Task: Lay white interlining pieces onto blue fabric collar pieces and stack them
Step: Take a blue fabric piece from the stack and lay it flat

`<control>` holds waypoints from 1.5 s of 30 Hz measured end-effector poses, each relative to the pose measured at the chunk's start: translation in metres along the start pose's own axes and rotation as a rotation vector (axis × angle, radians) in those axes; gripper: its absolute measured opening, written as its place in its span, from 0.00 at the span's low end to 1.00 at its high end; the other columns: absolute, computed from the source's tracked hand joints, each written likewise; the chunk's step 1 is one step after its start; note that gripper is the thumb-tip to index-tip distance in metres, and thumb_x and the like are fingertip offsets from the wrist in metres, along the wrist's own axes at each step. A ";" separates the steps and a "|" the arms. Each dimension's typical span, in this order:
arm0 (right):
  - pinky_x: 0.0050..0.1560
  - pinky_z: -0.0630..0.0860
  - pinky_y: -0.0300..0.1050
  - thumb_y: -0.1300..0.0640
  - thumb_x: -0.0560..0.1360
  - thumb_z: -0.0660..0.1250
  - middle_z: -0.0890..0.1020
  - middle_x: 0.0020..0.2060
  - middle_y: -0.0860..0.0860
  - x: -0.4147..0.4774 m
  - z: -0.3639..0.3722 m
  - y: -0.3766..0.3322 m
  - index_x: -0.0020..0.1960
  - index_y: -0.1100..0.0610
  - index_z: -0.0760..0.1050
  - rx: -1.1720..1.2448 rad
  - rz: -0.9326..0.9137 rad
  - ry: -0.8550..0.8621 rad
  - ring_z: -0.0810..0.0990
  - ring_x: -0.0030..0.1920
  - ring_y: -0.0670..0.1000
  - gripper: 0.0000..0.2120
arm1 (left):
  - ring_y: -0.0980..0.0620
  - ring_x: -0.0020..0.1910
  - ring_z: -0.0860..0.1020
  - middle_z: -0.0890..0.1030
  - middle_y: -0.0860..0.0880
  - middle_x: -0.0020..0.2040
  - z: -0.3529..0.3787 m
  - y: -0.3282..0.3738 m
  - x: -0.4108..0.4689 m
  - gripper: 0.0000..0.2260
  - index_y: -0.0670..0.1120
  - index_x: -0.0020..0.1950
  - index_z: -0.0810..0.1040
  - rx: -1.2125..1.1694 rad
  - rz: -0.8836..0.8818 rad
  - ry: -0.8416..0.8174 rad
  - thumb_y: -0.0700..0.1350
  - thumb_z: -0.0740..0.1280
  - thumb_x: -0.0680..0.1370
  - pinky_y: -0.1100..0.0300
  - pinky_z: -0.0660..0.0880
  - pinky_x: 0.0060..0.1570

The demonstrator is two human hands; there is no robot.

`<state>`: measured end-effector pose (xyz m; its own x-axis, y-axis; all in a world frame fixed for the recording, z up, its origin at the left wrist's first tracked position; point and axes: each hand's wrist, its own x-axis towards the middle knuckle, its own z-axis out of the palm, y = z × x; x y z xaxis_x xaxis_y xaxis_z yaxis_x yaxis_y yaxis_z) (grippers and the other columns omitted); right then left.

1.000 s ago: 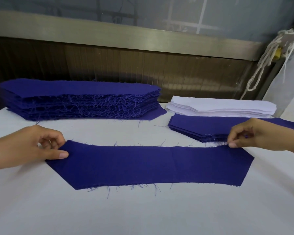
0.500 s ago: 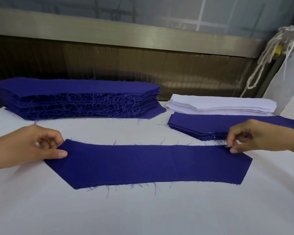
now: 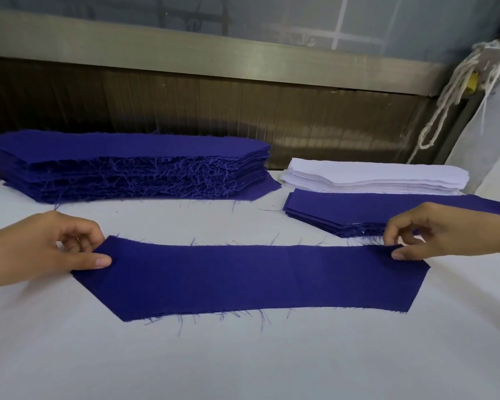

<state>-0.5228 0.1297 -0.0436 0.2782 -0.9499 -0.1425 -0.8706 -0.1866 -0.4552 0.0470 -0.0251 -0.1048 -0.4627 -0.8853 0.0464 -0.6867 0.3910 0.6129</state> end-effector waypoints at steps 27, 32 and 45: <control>0.31 0.66 0.33 0.37 0.74 0.72 0.85 0.50 0.56 -0.006 -0.011 0.042 0.61 0.55 0.82 0.367 0.194 -0.082 0.72 0.35 0.44 0.26 | 0.49 0.26 0.76 0.82 0.41 0.33 -0.009 -0.003 0.008 0.21 0.43 0.41 0.84 -0.260 -0.340 -0.157 0.60 0.79 0.65 0.67 0.67 0.26; 0.33 0.68 0.30 0.37 0.74 0.72 0.86 0.50 0.56 -0.004 -0.010 0.043 0.62 0.54 0.81 0.338 0.230 -0.132 0.77 0.37 0.43 0.25 | 0.48 0.27 0.73 0.82 0.37 0.34 -0.006 -0.002 0.006 0.30 0.43 0.39 0.83 -0.239 -0.368 -0.187 0.68 0.80 0.55 0.65 0.63 0.28; 0.30 0.64 0.35 0.35 0.69 0.75 0.73 0.31 0.51 -0.002 -0.002 0.047 0.44 0.52 0.78 0.273 0.289 -0.165 0.66 0.32 0.46 0.21 | 0.47 0.25 0.77 0.83 0.38 0.33 0.000 0.008 0.003 0.33 0.44 0.37 0.83 -0.191 -0.395 -0.151 0.71 0.80 0.51 0.62 0.65 0.30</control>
<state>-0.5647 0.1221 -0.0625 0.1194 -0.8965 -0.4267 -0.7893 0.1751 -0.5886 0.0400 -0.0241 -0.1000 -0.2723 -0.9049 -0.3270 -0.7181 -0.0351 0.6950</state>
